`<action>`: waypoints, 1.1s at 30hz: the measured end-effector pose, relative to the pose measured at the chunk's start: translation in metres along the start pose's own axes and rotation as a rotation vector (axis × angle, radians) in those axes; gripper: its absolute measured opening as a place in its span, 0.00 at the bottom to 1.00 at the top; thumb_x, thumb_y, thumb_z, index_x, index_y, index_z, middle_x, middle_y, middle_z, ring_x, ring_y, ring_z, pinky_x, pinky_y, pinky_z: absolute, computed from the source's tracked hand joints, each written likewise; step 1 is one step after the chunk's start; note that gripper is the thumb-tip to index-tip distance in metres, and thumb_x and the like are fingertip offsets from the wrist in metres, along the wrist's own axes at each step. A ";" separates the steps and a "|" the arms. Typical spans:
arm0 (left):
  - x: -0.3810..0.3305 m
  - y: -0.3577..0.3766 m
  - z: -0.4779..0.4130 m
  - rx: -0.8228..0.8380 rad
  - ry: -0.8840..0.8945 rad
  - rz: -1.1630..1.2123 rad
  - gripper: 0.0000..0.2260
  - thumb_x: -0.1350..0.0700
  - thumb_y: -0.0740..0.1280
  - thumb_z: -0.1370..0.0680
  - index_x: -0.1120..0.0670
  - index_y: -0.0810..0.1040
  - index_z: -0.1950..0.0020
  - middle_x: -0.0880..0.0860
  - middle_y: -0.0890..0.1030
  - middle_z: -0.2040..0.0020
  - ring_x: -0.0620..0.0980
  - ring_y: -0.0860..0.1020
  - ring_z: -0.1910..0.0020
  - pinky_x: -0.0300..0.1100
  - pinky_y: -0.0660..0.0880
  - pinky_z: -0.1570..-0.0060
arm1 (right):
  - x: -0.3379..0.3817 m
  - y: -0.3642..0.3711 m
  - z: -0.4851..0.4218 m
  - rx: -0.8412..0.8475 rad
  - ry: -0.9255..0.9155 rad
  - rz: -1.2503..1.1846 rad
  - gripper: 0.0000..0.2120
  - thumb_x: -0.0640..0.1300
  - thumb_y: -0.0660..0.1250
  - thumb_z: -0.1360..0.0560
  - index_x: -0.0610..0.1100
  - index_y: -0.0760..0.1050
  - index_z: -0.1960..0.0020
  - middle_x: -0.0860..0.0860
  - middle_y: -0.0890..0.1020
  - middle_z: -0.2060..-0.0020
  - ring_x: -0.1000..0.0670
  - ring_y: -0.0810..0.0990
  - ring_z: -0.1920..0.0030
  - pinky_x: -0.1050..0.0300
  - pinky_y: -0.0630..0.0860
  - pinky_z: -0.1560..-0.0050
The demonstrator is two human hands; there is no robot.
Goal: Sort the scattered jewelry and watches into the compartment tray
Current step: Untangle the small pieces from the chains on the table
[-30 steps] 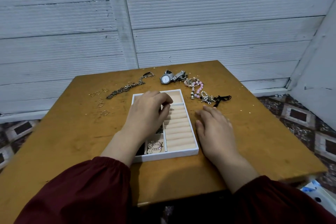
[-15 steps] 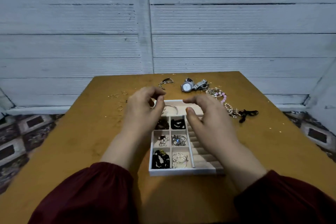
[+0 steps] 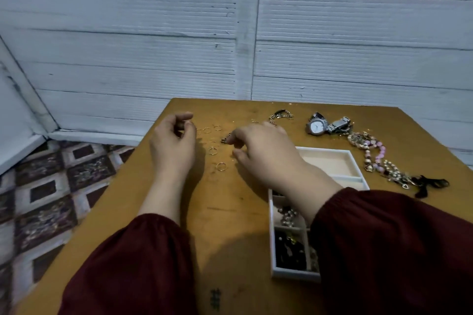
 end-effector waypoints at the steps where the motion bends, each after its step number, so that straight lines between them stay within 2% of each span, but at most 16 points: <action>1: 0.003 -0.001 -0.002 -0.008 -0.016 0.005 0.08 0.60 0.65 0.24 0.48 0.79 0.52 0.46 0.79 0.61 0.43 0.75 0.63 0.39 0.73 0.58 | 0.002 0.006 -0.006 0.034 0.006 0.022 0.12 0.50 0.62 0.23 0.55 0.75 0.39 0.52 0.79 0.42 0.46 0.71 0.39 0.52 0.64 0.41; 4: 0.012 -0.001 -0.004 -0.008 -0.064 0.011 0.08 0.61 0.64 0.24 0.48 0.78 0.52 0.48 0.80 0.60 0.44 0.76 0.63 0.41 0.74 0.58 | 0.006 0.021 -0.019 0.127 0.016 0.082 0.11 0.51 0.64 0.24 0.54 0.77 0.42 0.50 0.81 0.44 0.44 0.73 0.39 0.52 0.66 0.42; 9: 0.015 0.003 -0.005 0.013 -0.041 -0.034 0.08 0.61 0.64 0.25 0.48 0.78 0.52 0.43 0.75 0.66 0.47 0.74 0.65 0.43 0.73 0.59 | 0.013 0.034 -0.030 0.180 0.036 0.065 0.12 0.55 0.64 0.25 0.53 0.78 0.45 0.49 0.82 0.46 0.44 0.76 0.40 0.52 0.69 0.43; 16: 0.013 0.003 -0.004 0.032 -0.063 -0.057 0.08 0.60 0.64 0.25 0.50 0.79 0.50 0.42 0.75 0.66 0.43 0.74 0.66 0.42 0.73 0.58 | 0.011 0.040 -0.027 0.158 0.073 0.021 0.12 0.57 0.67 0.32 0.54 0.79 0.51 0.53 0.83 0.55 0.47 0.78 0.46 0.53 0.69 0.46; 22: 0.010 0.003 -0.002 0.044 -0.081 -0.087 0.08 0.59 0.64 0.24 0.49 0.79 0.49 0.41 0.75 0.65 0.38 0.72 0.69 0.37 0.68 0.66 | 0.010 0.043 -0.026 0.127 0.094 0.000 0.08 0.54 0.66 0.32 0.54 0.78 0.55 0.54 0.82 0.56 0.47 0.77 0.46 0.54 0.68 0.45; 25: 0.010 0.004 -0.002 0.050 -0.077 -0.101 0.08 0.58 0.64 0.24 0.48 0.79 0.49 0.41 0.75 0.65 0.38 0.73 0.67 0.37 0.67 0.64 | 0.008 0.043 -0.026 0.119 0.104 0.002 0.07 0.54 0.66 0.31 0.54 0.78 0.56 0.54 0.82 0.55 0.46 0.75 0.45 0.53 0.67 0.44; 29: 0.009 0.004 -0.001 0.059 -0.065 -0.111 0.08 0.58 0.63 0.24 0.49 0.79 0.49 0.41 0.75 0.64 0.45 0.75 0.63 0.38 0.69 0.60 | 0.009 0.047 -0.027 0.162 0.128 -0.011 0.07 0.54 0.66 0.30 0.53 0.76 0.54 0.54 0.81 0.52 0.45 0.72 0.44 0.52 0.65 0.43; 33: 0.012 0.007 -0.003 0.130 -0.076 -0.140 0.07 0.58 0.64 0.24 0.49 0.79 0.51 0.42 0.76 0.63 0.49 0.78 0.57 0.41 0.74 0.56 | 0.007 0.048 -0.026 0.150 0.128 -0.069 0.05 0.51 0.66 0.29 0.51 0.73 0.54 0.54 0.80 0.54 0.45 0.71 0.45 0.52 0.65 0.46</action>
Point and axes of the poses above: each hand's wrist, its own z-axis away from the middle knuckle, its own y-axis out of the palm, x = y × z, the point moved 3 cm from there along -z, towards the middle knuckle
